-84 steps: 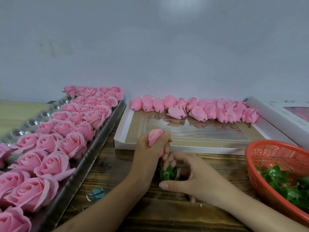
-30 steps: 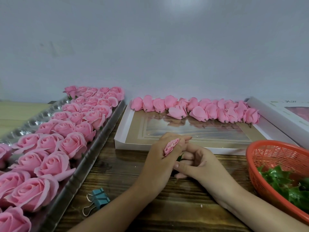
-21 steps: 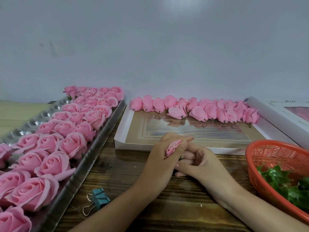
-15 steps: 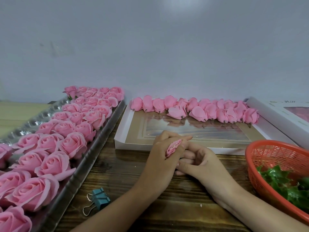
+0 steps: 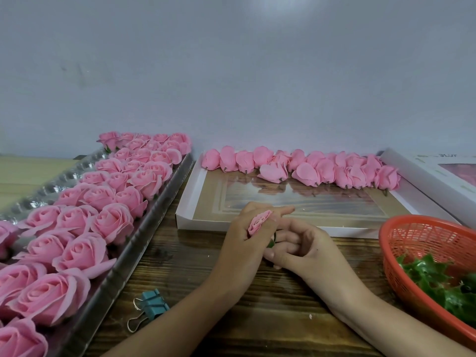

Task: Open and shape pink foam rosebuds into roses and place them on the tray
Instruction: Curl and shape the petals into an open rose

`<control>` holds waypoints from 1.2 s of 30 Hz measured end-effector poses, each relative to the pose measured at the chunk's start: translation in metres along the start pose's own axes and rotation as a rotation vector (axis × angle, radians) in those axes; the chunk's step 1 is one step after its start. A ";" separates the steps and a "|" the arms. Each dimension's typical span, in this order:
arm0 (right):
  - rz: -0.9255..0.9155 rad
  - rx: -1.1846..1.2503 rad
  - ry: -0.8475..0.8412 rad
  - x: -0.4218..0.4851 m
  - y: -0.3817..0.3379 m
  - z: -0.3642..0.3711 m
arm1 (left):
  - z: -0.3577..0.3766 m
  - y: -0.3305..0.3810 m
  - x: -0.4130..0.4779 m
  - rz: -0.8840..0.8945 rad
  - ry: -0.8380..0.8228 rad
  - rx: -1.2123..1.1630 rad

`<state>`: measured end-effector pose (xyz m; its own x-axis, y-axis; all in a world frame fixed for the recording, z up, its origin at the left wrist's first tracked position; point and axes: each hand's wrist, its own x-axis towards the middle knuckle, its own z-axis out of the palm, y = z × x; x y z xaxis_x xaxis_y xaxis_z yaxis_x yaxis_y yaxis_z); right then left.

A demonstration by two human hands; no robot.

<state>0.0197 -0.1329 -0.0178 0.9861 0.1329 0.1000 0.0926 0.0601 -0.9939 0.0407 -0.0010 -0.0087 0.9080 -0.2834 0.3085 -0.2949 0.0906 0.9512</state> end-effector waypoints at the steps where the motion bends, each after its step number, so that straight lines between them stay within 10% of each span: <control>1: 0.007 -0.001 0.003 0.000 0.000 0.000 | 0.000 -0.001 0.001 -0.010 -0.003 -0.010; 36: -0.203 -0.231 -0.016 -0.002 0.004 0.000 | 0.002 -0.003 -0.002 0.113 -0.058 0.228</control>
<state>0.0179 -0.1330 -0.0224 0.9421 0.1567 0.2965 0.3183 -0.1394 -0.9377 0.0393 -0.0030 -0.0117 0.8489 -0.3384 0.4060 -0.4590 -0.0910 0.8838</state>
